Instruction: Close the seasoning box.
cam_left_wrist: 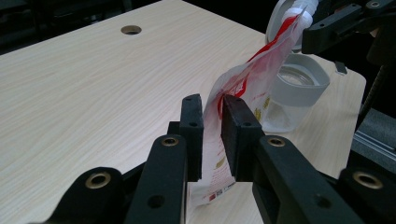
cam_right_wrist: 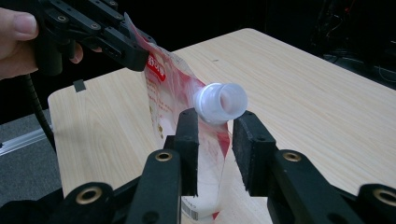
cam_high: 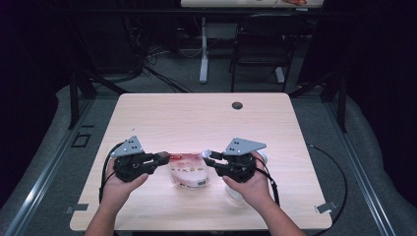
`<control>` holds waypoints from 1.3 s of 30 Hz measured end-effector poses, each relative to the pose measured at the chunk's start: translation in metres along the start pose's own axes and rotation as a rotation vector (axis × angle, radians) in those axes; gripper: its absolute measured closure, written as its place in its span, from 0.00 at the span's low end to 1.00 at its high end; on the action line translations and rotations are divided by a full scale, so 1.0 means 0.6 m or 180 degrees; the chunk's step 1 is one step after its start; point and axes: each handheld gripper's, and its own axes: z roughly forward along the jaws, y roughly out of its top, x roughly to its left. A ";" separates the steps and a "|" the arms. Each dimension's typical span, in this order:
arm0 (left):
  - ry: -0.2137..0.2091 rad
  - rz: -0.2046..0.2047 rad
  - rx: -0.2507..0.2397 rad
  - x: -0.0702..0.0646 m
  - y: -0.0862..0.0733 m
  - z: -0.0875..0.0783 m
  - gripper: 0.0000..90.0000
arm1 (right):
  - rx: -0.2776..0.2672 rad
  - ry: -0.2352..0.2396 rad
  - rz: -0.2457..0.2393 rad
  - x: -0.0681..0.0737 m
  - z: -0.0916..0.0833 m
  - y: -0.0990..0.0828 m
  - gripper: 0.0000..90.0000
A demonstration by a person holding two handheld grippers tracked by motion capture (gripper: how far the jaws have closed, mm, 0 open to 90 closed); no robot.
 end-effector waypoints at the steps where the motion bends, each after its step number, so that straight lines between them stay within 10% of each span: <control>1: 0.0004 0.0002 0.0000 -0.002 0.000 0.001 0.88 | 0.0002 -0.0003 0.0005 0.000 -0.002 -0.001 0.80; 39: -0.0099 -0.0074 -0.0072 -0.006 -0.003 0.003 0.74 | -0.0076 -0.0016 0.0016 -0.012 -0.052 0.002 0.63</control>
